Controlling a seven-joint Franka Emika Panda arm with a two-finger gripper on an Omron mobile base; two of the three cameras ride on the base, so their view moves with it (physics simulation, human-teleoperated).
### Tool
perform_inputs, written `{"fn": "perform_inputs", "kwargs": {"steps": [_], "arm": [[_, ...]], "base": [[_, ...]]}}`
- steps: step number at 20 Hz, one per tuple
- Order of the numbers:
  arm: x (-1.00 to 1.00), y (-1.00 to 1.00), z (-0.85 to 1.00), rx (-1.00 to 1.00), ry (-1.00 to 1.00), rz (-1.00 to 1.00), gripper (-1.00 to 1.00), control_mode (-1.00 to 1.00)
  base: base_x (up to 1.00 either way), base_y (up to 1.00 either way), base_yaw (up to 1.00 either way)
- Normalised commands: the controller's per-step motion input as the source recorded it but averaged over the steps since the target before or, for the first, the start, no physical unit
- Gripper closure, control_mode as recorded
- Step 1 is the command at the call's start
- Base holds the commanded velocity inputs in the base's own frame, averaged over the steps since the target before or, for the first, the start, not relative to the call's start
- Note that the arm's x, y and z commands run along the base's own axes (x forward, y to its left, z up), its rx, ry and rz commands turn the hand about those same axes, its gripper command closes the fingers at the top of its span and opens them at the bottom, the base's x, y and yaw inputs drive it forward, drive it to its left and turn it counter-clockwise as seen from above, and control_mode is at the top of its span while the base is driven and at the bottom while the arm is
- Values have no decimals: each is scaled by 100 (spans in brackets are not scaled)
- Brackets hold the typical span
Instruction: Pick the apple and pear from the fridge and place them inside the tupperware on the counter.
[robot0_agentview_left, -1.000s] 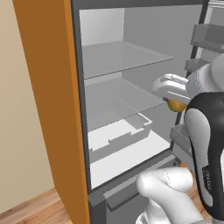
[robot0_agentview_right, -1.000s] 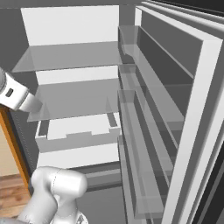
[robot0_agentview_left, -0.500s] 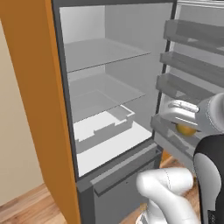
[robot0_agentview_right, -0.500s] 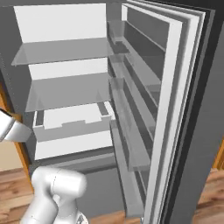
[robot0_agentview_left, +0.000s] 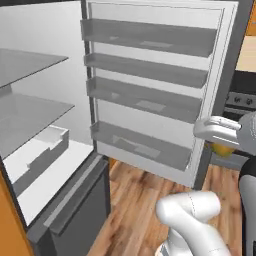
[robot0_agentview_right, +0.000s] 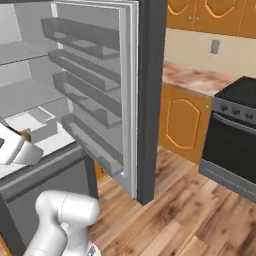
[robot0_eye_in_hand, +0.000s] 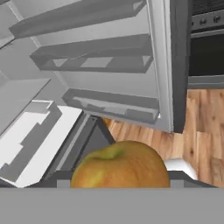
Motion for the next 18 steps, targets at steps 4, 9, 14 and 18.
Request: {"fn": "perform_inputs", "kwargs": {"steps": [4,9,14,18], "arm": [[0,0,0,0,0,0,100,100],[0,0,0,0,0,0,100,100],[0,0,0,0,0,0,100,100],[0,0,0,0,0,0,100,100]], "base": [[-63,0,-100],[-33,-5,-100],[10,-46,-98],[53,-60,-61]]}}
